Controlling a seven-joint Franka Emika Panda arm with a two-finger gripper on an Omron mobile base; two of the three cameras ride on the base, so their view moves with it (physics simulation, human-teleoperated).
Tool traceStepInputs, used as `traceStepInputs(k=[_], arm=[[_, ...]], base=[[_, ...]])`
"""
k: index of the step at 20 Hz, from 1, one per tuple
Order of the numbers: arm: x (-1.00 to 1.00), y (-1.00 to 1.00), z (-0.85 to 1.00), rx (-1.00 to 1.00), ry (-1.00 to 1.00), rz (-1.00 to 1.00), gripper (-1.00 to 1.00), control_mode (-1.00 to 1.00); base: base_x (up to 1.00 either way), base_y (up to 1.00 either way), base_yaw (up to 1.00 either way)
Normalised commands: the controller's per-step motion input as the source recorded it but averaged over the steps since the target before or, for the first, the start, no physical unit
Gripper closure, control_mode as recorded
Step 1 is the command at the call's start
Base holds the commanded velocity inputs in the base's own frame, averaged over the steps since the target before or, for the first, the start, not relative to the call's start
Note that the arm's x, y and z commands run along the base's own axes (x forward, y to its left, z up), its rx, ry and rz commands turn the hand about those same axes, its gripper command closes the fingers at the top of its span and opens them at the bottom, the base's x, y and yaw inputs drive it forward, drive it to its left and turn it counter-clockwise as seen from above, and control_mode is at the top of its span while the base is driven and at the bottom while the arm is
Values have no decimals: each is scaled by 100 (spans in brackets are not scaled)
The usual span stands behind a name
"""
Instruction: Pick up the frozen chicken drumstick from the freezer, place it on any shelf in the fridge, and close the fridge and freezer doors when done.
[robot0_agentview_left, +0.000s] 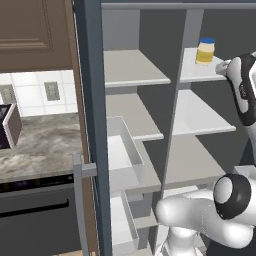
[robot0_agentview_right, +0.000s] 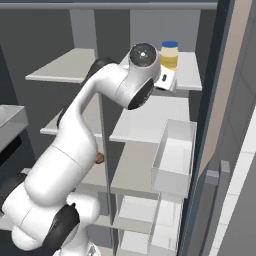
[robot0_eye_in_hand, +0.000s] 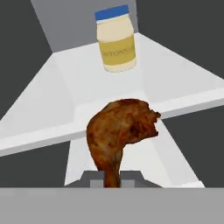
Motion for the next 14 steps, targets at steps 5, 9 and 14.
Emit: traceStepInputs(k=[5, 9, 14], arm=[[2, -1, 14, 0, 8, 0, 100, -100], [-14, -1, 0, 0, -9, 0, 100, -100], [35, 0, -17, 0, 0, 0, 100, -100]], base=[[0, 0, 0], [0, 0, 0], [0, 0, 0]])
